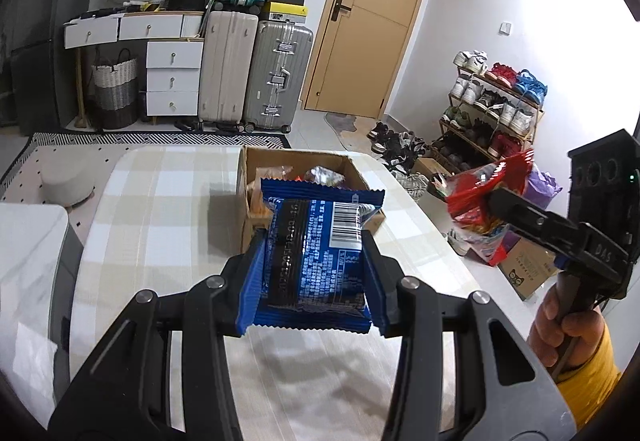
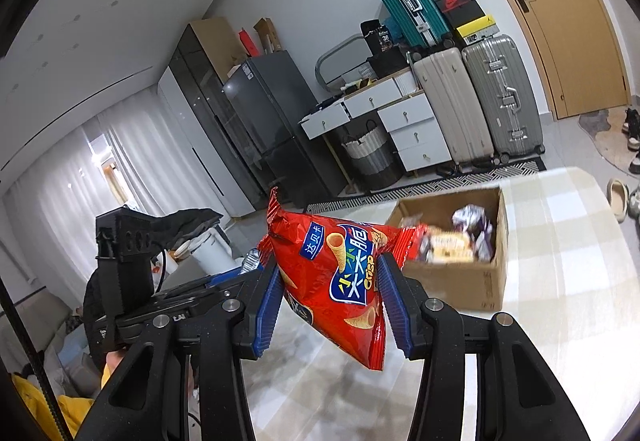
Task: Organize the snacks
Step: 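Carry the blue biscuit pack and red chip bag over the box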
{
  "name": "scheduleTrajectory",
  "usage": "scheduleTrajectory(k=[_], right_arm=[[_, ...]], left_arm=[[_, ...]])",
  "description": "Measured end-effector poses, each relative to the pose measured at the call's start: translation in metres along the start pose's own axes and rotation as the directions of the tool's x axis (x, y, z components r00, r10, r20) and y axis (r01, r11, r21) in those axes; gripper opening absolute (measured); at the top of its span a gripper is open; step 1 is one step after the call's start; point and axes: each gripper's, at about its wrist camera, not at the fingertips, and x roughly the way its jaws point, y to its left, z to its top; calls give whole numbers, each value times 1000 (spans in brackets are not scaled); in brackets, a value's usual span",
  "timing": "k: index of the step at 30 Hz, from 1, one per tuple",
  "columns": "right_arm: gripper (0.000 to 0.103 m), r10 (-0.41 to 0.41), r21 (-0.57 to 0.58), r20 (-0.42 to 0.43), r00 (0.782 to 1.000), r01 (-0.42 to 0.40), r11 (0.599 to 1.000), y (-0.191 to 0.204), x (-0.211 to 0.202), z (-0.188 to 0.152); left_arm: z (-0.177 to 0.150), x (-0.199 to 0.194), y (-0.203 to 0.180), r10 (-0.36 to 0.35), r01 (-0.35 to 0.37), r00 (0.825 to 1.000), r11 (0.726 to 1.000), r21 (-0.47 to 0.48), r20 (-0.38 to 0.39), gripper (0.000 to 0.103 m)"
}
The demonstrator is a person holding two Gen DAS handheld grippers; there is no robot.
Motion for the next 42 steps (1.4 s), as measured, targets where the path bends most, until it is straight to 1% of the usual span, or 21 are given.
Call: scheduleTrajectory(k=[4,9,11,15,20,24,25,28,30,34,36,42], right_arm=[[47,-10,-1,2,1000,10,1000,-11,9,22],[47,-33,-34,-6,999,32,999,-21,28,52],[47,-38,-45,-15,999,37,998,-27,39,63],[47,-39,-47,-30,999,38,998,-38,59,79],[47,-69,-46,-50,996,67,997,-55,86,95],[47,-98,-38,-76,992,95,995,-70,107,104],[47,-103,-36,-86,991,100,994,-74,113,105],[47,-118,-5,-87,989,118,993,-88,126,107],[47,-124,18,-96,988,126,992,-97,136,106],[48,-152,40,-119,981,158,987,-112,151,104],[47,-156,53,-127,980,164,985,-119,156,102],[47,-174,69,-148,974,185,980,-132,172,100]], left_arm=[[21,24,-2,11,-10,1000,1000,10,-18,41],[49,60,-9,11,-10,999,999,36,-35,41],[64,78,-11,29,-27,999,998,48,-37,41],[86,113,-13,45,-41,997,997,66,-56,41],[114,160,-13,51,-45,995,997,70,-81,41],[138,203,-16,62,-53,993,995,86,-103,41],[142,212,-15,66,-58,992,996,74,-105,41],[154,240,-9,48,-45,992,999,30,-118,41],[159,258,-4,48,-46,990,999,17,-134,41],[166,292,6,56,-54,986,998,17,-160,41],[169,312,13,46,-45,982,999,6,-182,41],[167,354,26,41,-42,973,999,1,-228,41]])
